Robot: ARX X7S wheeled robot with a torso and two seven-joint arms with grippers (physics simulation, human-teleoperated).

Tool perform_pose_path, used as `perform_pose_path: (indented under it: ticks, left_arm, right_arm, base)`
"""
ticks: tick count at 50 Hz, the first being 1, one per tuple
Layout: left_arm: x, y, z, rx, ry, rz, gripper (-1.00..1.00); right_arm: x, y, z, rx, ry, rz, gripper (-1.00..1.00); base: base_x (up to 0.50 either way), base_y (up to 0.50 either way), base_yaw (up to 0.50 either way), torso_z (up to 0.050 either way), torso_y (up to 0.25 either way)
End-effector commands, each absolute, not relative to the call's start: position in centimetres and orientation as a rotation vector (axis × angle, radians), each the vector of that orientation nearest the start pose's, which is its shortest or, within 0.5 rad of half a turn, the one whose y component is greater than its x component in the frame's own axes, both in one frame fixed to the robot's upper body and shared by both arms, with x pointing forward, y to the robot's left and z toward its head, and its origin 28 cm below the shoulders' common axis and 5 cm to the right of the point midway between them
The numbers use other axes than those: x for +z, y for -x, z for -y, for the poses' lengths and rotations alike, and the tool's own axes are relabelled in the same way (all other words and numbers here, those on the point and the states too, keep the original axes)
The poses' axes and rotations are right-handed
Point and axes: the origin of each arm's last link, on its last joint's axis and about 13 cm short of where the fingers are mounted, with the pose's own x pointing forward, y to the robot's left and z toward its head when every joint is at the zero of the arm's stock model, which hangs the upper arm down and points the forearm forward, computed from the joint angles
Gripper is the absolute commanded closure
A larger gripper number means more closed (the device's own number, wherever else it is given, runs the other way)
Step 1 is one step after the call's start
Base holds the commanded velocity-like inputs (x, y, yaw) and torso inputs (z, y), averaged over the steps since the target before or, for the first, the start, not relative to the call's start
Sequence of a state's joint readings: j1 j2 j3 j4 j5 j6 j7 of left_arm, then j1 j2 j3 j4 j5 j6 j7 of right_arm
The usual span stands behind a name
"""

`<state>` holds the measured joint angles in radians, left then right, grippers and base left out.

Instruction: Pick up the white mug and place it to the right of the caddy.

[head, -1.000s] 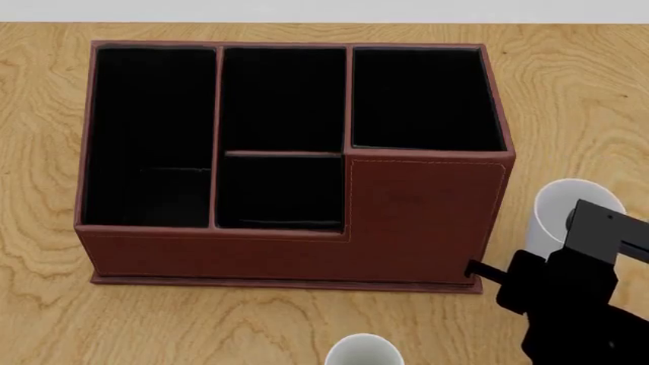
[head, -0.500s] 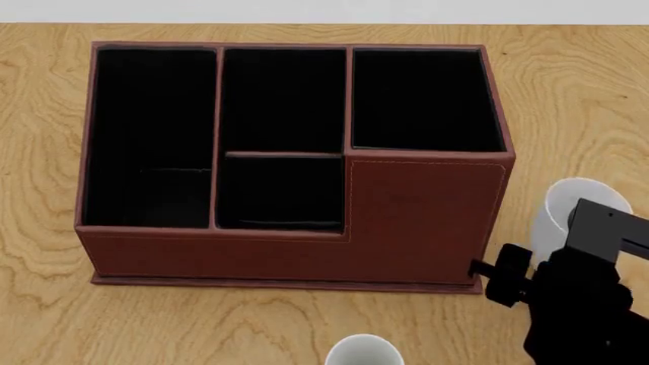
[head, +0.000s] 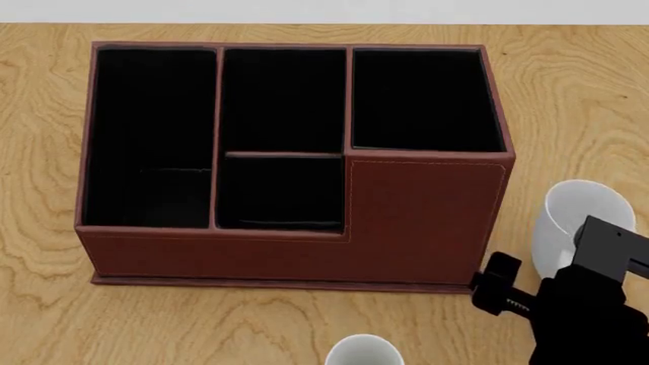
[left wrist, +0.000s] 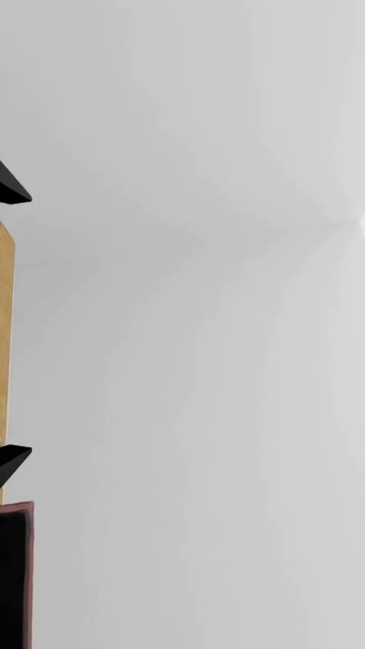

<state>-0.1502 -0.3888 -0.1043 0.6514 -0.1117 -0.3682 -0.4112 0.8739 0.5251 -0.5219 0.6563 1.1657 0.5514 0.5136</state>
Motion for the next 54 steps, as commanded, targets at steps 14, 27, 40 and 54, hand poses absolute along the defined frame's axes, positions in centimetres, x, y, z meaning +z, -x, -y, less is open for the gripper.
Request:
perform_pose_path:
  ticks: [14, 27, 40, 54]
  left_arm:
    - [17.3, -20.5, -27.8, 0.411, -0.202, 0.51, -1.0]
    - [17.8, -19.6, -27.6, 0.405, -0.199, 0.526, -1.0]
    - [18.1, -19.0, -27.4, 0.397, -0.194, 0.538, -1.0]
    - [17.9, -18.7, -27.3, 0.389, -0.183, 0.537, -1.0]
  right_arm:
    - [15.6, -27.3, 18.8, -0.318, -0.225, -0.36, -1.0]
    - [19.6, -20.6, 17.6, -0.277, -0.172, -0.168, -1.0]
    - [23.6, -14.2, 16.0, -0.243, -0.112, 0.054, -1.0]
    - [25.2, -12.0, 15.1, -0.21, 0.016, 0.3, -1.0]
  base:
    - [0.0, 0.0, 0.0, 0.0, 0.0]
    - [0.0, 0.0, 0.0, 0.0, 0.0]
    - [0.0, 0.0, 0.0, 0.0, 0.0]
    - [0.0, 0.0, 0.0, 0.0, -0.001]
